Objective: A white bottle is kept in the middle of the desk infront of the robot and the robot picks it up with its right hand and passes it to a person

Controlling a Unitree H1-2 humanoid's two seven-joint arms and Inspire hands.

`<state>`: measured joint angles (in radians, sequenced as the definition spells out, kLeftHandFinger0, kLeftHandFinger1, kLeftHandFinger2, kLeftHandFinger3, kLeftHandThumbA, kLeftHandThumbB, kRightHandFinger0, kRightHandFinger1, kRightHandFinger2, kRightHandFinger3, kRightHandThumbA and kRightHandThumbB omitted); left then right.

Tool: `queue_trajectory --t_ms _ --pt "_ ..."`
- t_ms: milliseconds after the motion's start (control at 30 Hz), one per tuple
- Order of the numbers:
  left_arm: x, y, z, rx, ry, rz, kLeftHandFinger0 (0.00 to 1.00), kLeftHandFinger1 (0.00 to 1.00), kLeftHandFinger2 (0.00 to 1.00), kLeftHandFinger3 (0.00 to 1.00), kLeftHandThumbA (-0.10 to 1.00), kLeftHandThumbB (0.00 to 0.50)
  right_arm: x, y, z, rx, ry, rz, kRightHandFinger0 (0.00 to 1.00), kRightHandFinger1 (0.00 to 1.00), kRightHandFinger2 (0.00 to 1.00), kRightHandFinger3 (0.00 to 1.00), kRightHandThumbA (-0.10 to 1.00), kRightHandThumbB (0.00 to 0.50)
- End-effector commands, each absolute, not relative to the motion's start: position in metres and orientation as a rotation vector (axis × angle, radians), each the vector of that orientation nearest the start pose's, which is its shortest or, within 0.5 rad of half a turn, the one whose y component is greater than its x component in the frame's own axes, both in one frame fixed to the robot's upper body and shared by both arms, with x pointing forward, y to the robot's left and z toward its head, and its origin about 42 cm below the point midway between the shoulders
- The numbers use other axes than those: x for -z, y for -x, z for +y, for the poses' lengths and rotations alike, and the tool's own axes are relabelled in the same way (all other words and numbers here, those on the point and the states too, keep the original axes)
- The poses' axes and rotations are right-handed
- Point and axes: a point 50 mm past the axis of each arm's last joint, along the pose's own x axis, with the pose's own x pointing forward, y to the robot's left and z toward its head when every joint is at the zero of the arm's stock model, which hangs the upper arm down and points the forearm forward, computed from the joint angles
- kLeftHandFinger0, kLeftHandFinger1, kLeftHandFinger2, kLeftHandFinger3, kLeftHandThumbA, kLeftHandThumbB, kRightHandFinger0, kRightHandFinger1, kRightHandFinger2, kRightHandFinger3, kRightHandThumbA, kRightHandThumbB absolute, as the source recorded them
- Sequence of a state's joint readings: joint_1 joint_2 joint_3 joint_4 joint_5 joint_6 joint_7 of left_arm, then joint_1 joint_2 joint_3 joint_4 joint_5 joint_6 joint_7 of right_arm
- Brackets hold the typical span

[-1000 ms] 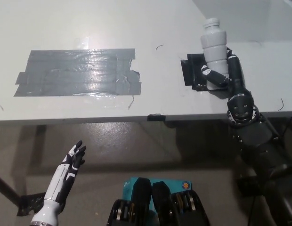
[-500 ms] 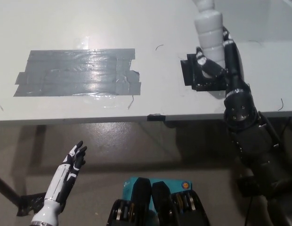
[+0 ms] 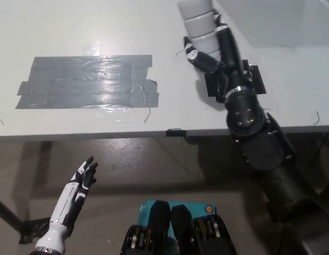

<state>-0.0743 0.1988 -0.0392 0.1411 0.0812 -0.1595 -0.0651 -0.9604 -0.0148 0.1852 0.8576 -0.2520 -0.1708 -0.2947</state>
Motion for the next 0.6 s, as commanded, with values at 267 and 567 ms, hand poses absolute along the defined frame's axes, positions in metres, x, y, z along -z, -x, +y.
queue_trajectory --t_ms 267,567 --pt "-0.108 -0.313 0.261 0.14 -0.299 -0.123 0.96 1.0 1.0 1.0 0.92 0.12 -0.248 -0.549 -0.077 -0.068 0.473 -0.227 0.0 0.43 0.83 0.77 -0.1 0.149" --pt "-0.108 -0.315 0.261 0.146 -0.301 -0.118 0.96 1.0 1.0 1.0 0.92 0.121 -0.254 -0.555 -0.072 -0.055 0.481 -0.185 0.0 0.45 0.83 0.85 -0.1 0.146"
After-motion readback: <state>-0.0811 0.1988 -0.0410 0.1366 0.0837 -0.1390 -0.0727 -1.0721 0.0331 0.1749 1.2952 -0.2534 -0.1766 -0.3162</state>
